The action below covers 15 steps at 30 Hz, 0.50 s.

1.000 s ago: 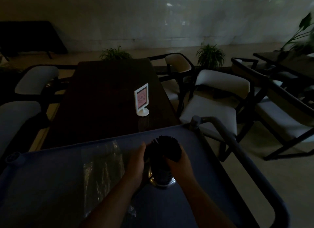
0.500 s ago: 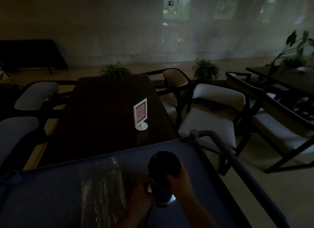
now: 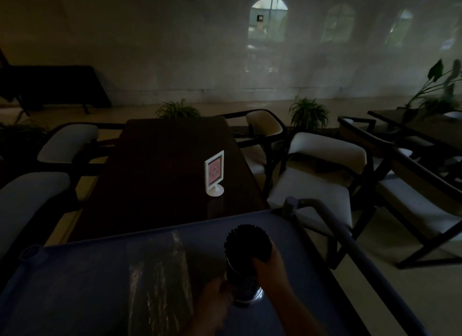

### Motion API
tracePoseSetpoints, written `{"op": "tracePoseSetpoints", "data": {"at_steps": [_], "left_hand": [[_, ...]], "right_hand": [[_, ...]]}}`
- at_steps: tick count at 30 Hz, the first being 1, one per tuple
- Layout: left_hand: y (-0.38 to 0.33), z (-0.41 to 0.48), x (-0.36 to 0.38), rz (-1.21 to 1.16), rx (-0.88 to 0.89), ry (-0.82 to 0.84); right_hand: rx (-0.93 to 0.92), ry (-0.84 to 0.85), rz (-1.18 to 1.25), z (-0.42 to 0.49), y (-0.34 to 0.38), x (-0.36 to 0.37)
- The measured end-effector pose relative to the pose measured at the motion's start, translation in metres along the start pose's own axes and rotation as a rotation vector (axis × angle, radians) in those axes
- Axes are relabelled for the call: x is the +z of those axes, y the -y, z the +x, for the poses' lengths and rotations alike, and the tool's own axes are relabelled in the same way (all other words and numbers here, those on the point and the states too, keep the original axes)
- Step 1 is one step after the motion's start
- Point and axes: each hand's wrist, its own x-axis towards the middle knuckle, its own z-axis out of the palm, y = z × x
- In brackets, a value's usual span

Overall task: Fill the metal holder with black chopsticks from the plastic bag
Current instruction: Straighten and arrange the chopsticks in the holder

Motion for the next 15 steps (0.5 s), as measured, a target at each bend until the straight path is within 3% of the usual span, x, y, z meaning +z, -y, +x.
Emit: {"op": "tracePoseSetpoints", "data": {"at_steps": [8,12,15], "left_hand": [[0.013,-0.016,-0.014,0.127,0.022,0.114],[0.011,-0.019,-0.029,0.303,0.046,0.107],[-0.008,-0.022,-0.047,0.478,0.064,0.216]], "right_hand": [[-0.006,0.006,-0.042,-0.005,0.005,0.0],[-0.001,-0.002,-0.024,-0.006,0.006,0.0],[0.008,0.01,-0.042,-0.006,0.006,0.0]]}}
